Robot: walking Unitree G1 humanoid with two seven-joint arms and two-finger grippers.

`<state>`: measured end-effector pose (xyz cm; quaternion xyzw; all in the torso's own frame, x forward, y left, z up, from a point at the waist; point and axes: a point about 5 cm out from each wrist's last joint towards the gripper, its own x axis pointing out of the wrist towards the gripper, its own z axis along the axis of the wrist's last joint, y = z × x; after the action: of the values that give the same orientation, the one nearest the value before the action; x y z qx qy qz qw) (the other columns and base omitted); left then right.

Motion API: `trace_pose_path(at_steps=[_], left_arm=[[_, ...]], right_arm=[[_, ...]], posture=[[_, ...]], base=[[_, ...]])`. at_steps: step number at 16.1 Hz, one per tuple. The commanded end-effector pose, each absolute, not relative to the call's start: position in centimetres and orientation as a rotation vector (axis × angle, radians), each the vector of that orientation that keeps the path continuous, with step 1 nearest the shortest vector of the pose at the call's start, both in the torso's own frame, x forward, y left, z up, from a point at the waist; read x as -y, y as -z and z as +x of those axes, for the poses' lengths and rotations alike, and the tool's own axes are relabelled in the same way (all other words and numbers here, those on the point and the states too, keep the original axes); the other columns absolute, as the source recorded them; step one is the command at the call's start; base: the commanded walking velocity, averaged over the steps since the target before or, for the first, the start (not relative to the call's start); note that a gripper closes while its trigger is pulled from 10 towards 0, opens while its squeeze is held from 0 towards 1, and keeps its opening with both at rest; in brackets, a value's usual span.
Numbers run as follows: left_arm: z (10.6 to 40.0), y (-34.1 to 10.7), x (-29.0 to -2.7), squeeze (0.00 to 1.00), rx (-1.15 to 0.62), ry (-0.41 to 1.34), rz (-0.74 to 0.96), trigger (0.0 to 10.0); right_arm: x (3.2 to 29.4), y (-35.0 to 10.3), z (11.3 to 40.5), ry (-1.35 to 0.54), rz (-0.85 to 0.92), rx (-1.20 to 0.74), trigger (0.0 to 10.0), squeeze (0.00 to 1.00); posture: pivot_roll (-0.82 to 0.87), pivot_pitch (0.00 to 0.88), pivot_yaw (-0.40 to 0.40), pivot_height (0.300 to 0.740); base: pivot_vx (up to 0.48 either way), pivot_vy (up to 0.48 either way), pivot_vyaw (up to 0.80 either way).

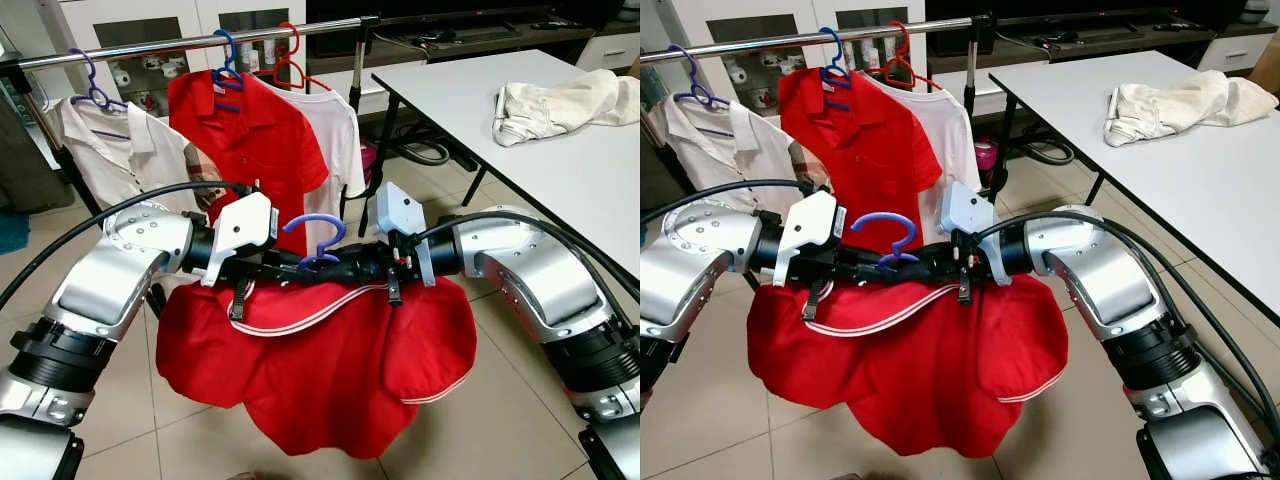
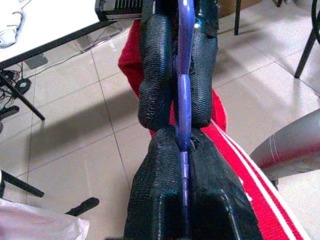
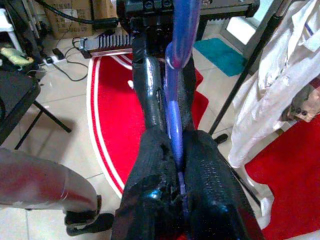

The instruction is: Hang hanger

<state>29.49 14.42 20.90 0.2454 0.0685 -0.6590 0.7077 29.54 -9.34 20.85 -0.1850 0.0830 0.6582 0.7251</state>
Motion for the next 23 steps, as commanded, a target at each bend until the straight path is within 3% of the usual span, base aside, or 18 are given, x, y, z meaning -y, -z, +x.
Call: trace_pose_path(at_steps=[1, 5, 6, 7, 8, 16, 21, 22, 23], left_arm=[[29.6, -22.9, -13.8, 0.0, -0.042, 1.495, 0.55, 0.0], [30.3, -23.3, -13.9, 0.0, -0.018, 1.478, 0.539, 0.0], [30.8, -23.5, -13.8, 0.0, 0.029, 1.447, 0.532, 10.0], [30.9, -23.6, -13.7, 0.6, 0.044, 1.458, 0.496, 10.0], [30.9, -23.6, -13.8, 1.0, 0.041, 1.464, 0.481, 10.0], [31.2, -24.8, -16.0, 1.0, 0.08, 1.429, 0.408, 10.0], [32.0, -26.0, -17.1, 1.0, 0.228, 1.267, 0.281, 10.0], [32.0, -25.9, -17.1, 0.45, 0.232, 1.265, 0.239, 10.0], [32.0, -25.6, -17.2, 0.0, 0.229, 1.258, 0.218, 10.0]], right_arm=[[9.7, -21.2, 30.1, -1.402, -0.42, -0.182, 0.0, 0.0], [9.6, -21.4, 30.3, -1.384, -0.394, -0.156, 0.0, 0.0], [9.6, -21.5, 30.0, -1.392, -0.382, -0.141, 0.0, 0.0], [9.7, -21.5, 29.7, -1.407, -0.37, -0.131, 0.0, 0.0], [9.8, -21.5, 29.2, -1.425, -0.358, -0.127, 0.0, 0.0], [10.3, -20.3, 27.9, -1.446, -0.319, -0.183, 0.0, 0.0], [10.6, -19.2, 27.0, -1.432, -0.28, -0.201, 0.0, 0.0], [10.6, -18.9, 26.8, -1.417, -0.268, -0.207, 0.0, 0.0], [10.7, -18.5, 26.7, -1.392, -0.268, -0.22, 0.0, 0.0]], posture=[[-0.16, 0.0, 0.005, 0.74], [-0.16, 0.0, 0.022, 0.74], [-0.16, 0.0, 0.026, 0.74], [-0.16, 0.0, 0.027, 0.74], [-0.16, 0.0, 0.031, 0.74], [-0.15, 0.0, 0.028, 0.74], [-0.14, 0.0, 0.02, 0.74], [-0.14, 0.0, 0.022, 0.74], [-0.14, 0.0, 0.022, 0.74]], base=[[0.0, 0.0, 0.0], [0.0, 0.0, 0.0], [0.0, 0.0, 0.0], [0.0, 0.0, 0.0], [0.0, 0.0, 0.0], [0.0, 0.0, 0.0], [0.0, 0.0, 0.0], [0.0, 0.0, 0.0], [0.0, 0.0, 0.0]])
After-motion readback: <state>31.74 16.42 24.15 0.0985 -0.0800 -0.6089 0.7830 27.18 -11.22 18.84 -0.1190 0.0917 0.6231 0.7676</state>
